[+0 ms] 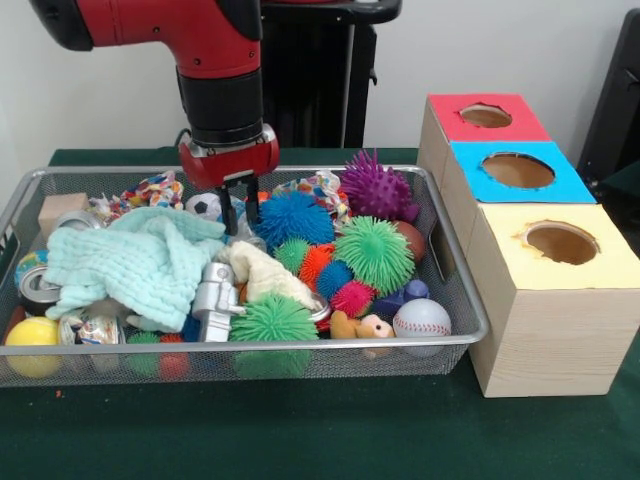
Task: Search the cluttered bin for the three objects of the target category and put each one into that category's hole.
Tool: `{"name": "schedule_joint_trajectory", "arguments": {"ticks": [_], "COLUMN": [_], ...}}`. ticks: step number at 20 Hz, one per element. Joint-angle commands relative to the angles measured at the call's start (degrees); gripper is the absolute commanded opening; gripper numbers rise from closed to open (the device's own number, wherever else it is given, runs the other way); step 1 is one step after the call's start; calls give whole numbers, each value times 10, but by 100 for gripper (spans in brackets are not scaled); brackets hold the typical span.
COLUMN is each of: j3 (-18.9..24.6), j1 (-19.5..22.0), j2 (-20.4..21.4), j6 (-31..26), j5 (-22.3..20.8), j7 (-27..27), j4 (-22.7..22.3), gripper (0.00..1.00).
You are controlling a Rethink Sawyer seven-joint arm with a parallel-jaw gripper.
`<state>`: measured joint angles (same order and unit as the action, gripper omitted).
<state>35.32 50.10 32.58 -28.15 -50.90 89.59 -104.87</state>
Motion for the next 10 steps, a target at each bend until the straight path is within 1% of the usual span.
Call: {"name": "schedule_joint_trajectory", "arguments": {"ticks": [1, 3, 5, 7, 10], "j3": [-43, -35, -31, -25, -21], "j1": [-11, -10, -19, -32, -55], "j2": [-45, -31, 2, 52, 145], "j6": [-65, -51, -55, -73, -124], "j5": [-65, -60, -49, -27, 29], "j7": [-106, -100, -86, -79, -68], "j4": [13, 6, -6, -28, -71], "gripper": [0, 0, 0, 0, 0]}}
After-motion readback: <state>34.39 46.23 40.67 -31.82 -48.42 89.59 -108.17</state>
